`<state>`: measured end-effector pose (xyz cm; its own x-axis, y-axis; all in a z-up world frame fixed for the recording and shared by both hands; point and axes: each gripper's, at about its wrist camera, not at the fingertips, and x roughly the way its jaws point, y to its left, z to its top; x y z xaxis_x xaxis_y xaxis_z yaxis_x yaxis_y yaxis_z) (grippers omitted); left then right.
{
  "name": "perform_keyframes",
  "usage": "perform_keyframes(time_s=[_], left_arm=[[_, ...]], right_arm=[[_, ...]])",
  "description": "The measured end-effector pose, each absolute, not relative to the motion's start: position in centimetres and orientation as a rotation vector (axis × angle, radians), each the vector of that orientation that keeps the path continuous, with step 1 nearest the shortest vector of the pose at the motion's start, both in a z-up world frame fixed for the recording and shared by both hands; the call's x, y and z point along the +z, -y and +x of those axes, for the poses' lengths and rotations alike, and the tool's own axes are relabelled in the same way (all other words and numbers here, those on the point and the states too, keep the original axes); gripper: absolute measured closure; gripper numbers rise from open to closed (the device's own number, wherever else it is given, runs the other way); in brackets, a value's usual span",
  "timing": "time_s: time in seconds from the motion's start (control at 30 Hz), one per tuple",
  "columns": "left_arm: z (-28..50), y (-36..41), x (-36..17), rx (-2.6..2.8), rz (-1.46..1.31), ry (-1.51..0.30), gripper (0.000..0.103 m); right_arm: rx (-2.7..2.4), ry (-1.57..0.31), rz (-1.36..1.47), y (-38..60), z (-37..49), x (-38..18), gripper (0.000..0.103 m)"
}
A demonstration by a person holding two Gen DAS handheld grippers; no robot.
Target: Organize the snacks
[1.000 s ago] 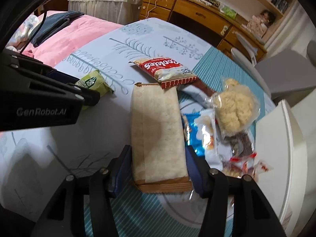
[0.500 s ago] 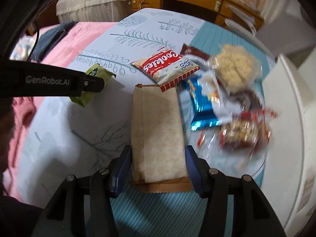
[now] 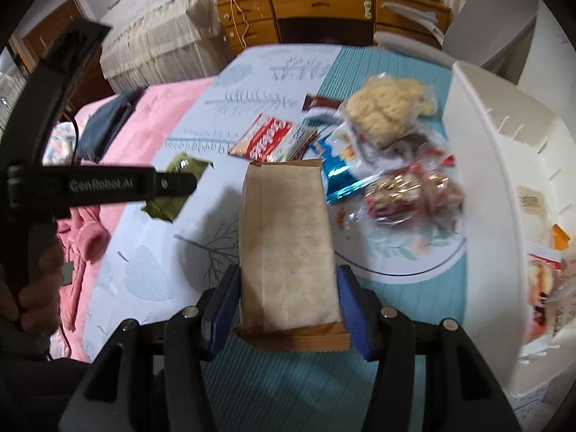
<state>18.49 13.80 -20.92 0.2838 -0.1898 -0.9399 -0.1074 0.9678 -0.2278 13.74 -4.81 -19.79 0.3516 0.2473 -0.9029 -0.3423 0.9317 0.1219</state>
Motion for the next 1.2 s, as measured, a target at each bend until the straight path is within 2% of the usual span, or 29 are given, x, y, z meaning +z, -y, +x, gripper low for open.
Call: perform_keyframes(time_s=[0.7,1.2], left_arm=[[16.5,-2.7,-11.7,-0.193,-0.244,-1.160,0.067],[18.5,6.5,-7.4,-0.332,-0.278,-1.135,0.067]], right_arm=[[0.402,-0.881,-0.072,15.0,11.7,-9.6,0.049],[0.341,-0.804,0.048,24.5,12.5,-5.1,0.049]])
